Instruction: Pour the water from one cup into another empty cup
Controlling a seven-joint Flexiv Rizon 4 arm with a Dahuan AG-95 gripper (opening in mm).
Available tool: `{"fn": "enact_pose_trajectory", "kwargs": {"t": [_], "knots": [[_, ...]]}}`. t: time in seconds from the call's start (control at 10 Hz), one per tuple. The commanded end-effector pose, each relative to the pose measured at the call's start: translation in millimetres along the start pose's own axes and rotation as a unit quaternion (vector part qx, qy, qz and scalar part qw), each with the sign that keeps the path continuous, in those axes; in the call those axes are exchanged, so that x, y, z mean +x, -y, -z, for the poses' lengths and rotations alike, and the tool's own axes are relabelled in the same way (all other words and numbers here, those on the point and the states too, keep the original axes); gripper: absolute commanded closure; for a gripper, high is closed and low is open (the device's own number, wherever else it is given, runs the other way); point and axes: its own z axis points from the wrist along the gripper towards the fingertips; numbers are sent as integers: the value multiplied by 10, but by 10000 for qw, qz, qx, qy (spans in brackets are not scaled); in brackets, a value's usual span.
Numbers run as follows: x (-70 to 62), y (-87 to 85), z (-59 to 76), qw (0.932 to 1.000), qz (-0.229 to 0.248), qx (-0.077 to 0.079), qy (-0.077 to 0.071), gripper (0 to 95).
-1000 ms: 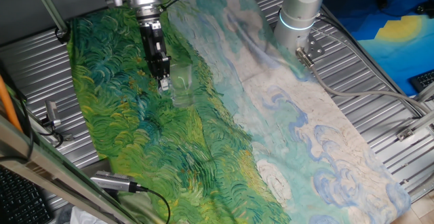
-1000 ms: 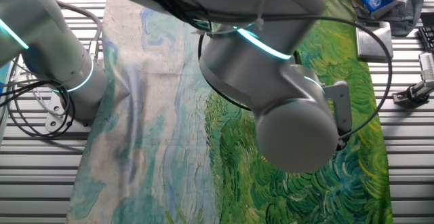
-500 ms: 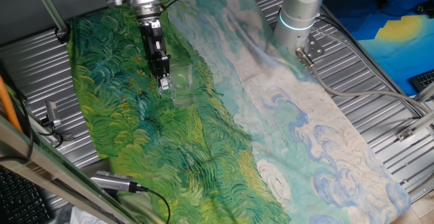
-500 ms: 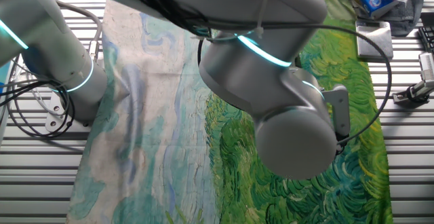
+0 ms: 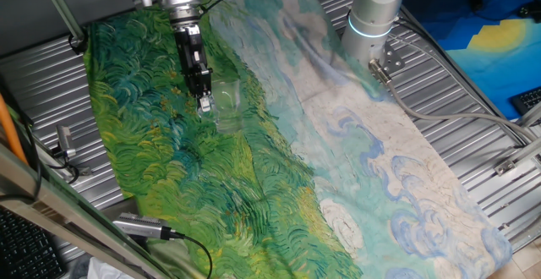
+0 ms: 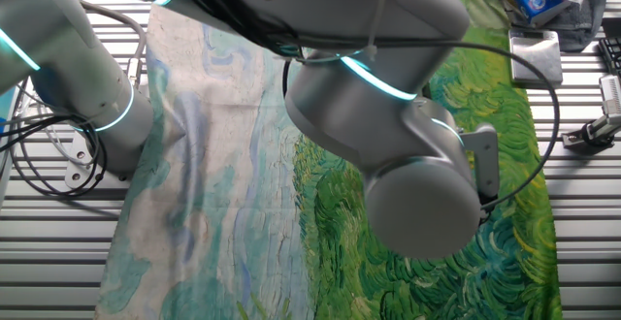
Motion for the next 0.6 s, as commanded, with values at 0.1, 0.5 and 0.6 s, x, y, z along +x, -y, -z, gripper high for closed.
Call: {"fn": "enact_pose_trajectory", "kwargs": {"t": [0.1,0.5,0.6], "knots": [[1,-3,0,10000,-65,-59,8,950],[1,-2,0,9998,-129,-131,20,950],[2,-2,2,9998,-152,-149,26,950]]}}
